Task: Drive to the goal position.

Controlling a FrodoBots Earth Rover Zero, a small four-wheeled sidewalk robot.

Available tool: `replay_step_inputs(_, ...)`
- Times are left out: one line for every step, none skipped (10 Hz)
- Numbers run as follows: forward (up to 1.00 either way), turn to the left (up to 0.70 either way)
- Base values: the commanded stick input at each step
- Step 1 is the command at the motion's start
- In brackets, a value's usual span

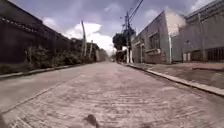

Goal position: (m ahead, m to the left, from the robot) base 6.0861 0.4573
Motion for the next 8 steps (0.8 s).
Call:
replay_step_inputs(0.85, 0.01)
replay_step_inputs(0.85, 0.01)
replay_step_inputs(0.85, 0.01)
replay_step_inputs(0.85, 0.01)
replay_step_inputs(0.85, 0.01)
replay_step_inputs(0.85, 0.01)
replay_step_inputs(0.85, 0.01)
replay_step_inputs(0.85, 0.01)
